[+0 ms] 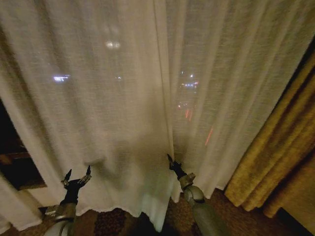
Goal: Open the curtains by pulling them apart, changing their state from closed to fully open.
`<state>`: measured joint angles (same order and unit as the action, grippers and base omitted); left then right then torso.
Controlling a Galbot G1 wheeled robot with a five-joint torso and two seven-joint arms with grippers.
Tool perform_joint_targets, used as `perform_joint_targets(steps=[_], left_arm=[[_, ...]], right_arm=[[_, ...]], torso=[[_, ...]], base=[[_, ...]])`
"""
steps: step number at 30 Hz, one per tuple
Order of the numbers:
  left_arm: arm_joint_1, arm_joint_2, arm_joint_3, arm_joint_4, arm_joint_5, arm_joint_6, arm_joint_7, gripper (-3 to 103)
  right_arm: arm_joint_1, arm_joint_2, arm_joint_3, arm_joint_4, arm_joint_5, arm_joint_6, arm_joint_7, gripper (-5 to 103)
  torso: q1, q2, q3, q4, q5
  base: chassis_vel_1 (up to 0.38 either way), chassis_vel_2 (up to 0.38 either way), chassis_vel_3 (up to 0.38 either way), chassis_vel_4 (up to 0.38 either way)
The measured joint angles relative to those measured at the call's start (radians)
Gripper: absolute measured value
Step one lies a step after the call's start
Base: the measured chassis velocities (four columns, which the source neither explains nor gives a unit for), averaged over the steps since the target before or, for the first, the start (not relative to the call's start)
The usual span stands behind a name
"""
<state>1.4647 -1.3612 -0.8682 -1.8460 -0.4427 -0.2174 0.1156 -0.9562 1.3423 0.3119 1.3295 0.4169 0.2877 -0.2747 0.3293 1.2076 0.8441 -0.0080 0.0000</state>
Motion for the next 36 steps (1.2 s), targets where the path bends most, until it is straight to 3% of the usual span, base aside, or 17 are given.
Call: perform_joint_targets(steps=[22, 36], left_arm=[[0.000, 0.000, 0.000, 0.000, 0.000, 0.000, 0.000, 100], [0.000, 0.000, 0.000, 0.000, 0.000, 0.000, 0.001, 100]], right_arm=[[0.002, -0.010, 0.005, 0.013, -0.001, 0.000, -0.013, 0], [-0.006, 0.007, -0.003, 0.017, -0.034, 0.049, 0.002, 0]], torso=[[0.000, 0.000, 0.000, 0.0000, -0.0001], [0.000, 0.000, 0.000, -0.0005, 0.0004]], base=[[-0.351, -0.354, 0.355, 0.360], [-0.277, -0.271, 0.271, 0.274]])
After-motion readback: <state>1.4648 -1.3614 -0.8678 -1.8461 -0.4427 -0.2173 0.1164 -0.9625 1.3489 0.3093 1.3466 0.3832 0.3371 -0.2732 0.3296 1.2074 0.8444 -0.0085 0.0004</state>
